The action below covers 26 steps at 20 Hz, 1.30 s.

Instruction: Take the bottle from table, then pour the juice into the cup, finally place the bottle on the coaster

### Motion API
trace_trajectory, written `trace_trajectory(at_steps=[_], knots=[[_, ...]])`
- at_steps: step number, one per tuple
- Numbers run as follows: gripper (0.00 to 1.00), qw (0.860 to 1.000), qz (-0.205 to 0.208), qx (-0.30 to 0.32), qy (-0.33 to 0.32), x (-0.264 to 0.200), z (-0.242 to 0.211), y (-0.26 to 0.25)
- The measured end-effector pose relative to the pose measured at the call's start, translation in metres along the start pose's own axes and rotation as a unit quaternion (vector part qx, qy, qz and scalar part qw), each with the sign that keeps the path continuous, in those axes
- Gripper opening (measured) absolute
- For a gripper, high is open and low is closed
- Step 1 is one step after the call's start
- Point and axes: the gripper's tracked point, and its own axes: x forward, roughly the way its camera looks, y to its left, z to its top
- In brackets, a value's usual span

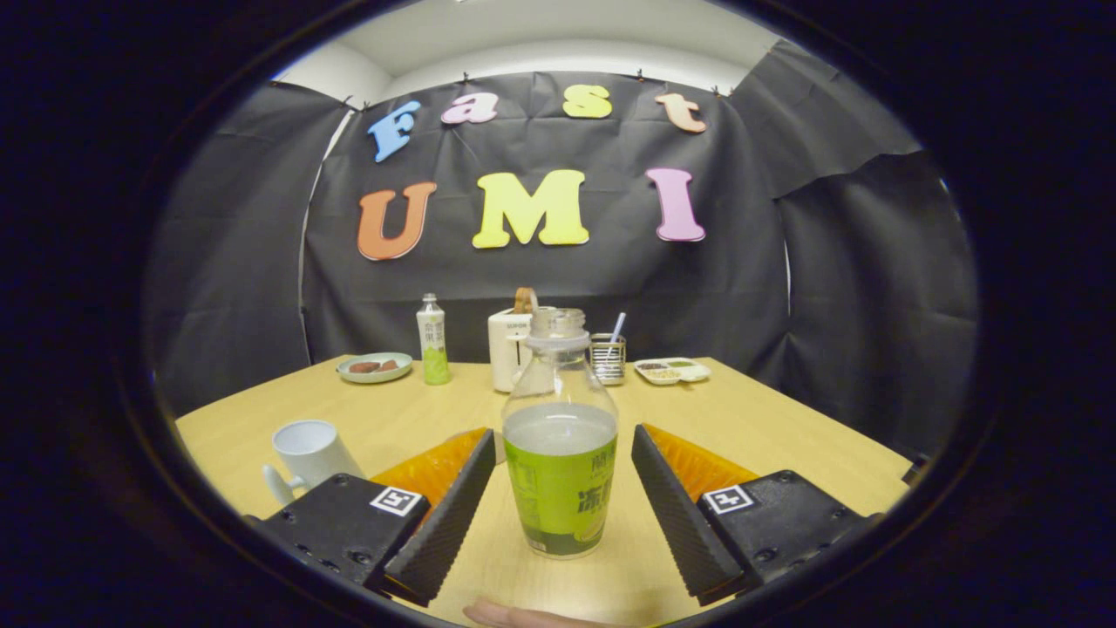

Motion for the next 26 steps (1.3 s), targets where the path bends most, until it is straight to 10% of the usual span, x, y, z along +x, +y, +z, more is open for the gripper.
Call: trace_trajectory(at_steps=[7,13,26], knots=[[1.00,1.000,0.002,0.006,-0.010,0.016,-0.001,-0.003],[0.80,0.999,-0.007,-0.027,-0.027,-0.007,0.019,-0.003],[0.81,0.974,-0.071,-0.215,-0.018,-0.048,0.070,0.024]])
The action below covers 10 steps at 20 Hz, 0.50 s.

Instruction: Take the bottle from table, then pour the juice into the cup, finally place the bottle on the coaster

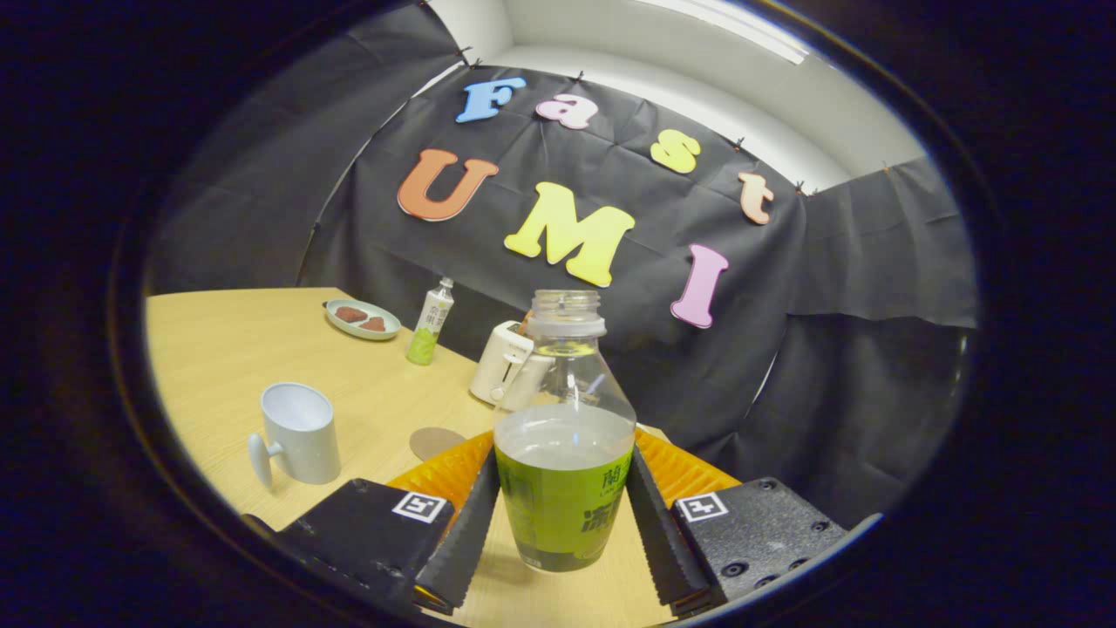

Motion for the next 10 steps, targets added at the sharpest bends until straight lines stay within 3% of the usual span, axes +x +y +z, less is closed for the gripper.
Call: trace_trajectory(at_steps=[5,10], knots=[[0.82,0.996,-0.023,-0.089,0.008,-0.001,0.014,0.006],[0.82,0.977,-0.080,-0.199,0.019,0.007,0.018,0.005]])
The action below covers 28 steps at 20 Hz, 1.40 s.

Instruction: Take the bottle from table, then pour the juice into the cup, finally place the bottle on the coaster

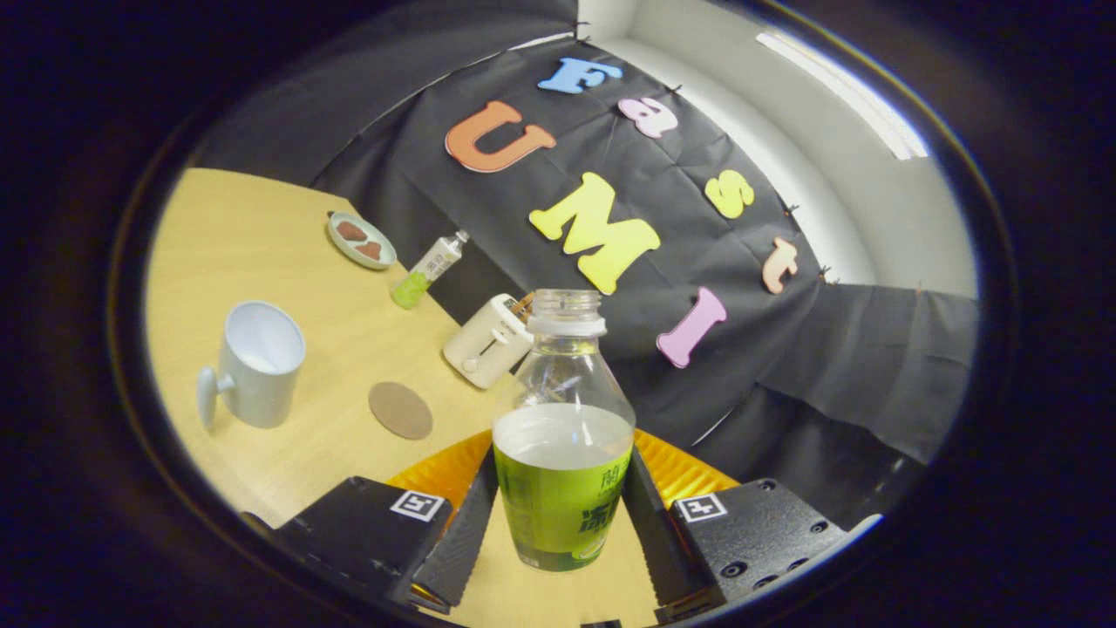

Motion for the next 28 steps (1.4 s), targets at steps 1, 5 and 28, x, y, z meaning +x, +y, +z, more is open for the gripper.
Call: trace_trajectory(at_steps=[1,5,28], knots=[[0.82,1.000,-0.006,-0.021,-0.003,0.001,0.003,0.003],[0.82,0.995,-0.019,-0.091,-0.023,0.001,0.014,0.017],[0.82,0.916,-0.118,-0.370,-0.099,0.000,0.057,0.042]])
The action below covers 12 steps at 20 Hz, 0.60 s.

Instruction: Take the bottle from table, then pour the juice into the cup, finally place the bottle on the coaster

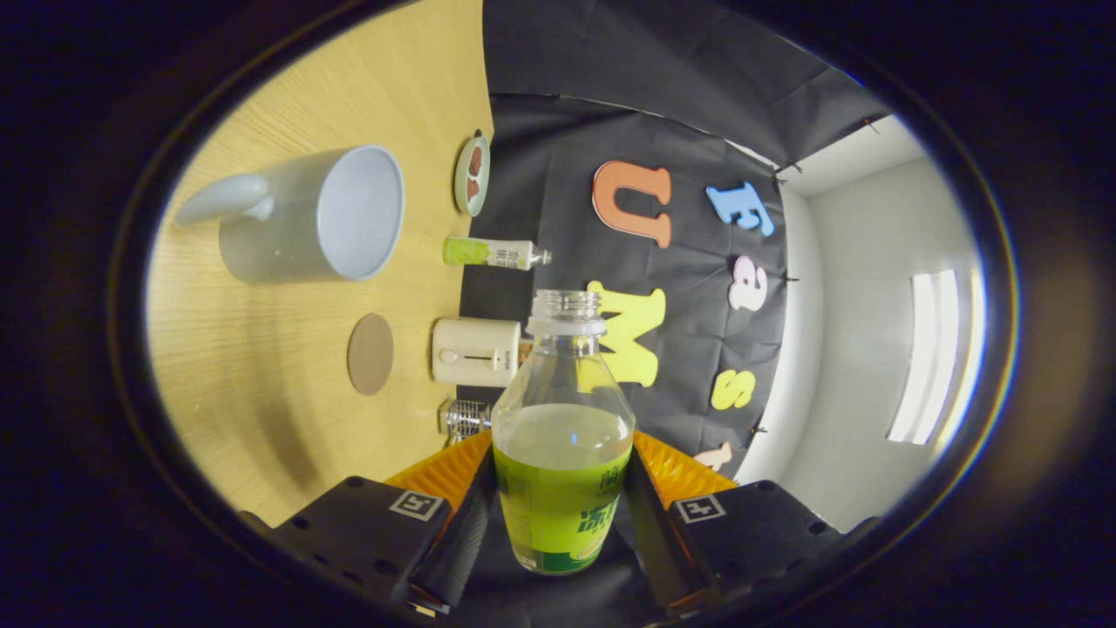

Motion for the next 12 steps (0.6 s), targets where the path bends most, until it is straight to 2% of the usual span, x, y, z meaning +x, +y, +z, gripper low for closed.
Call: trace_trajectory(at_steps=[5,12], knots=[[0.82,0.999,-0.015,-0.052,-0.008,-0.002,0.006,-0.004],[0.82,0.996,-0.022,-0.091,-0.012,-0.005,0.016,-0.007]])
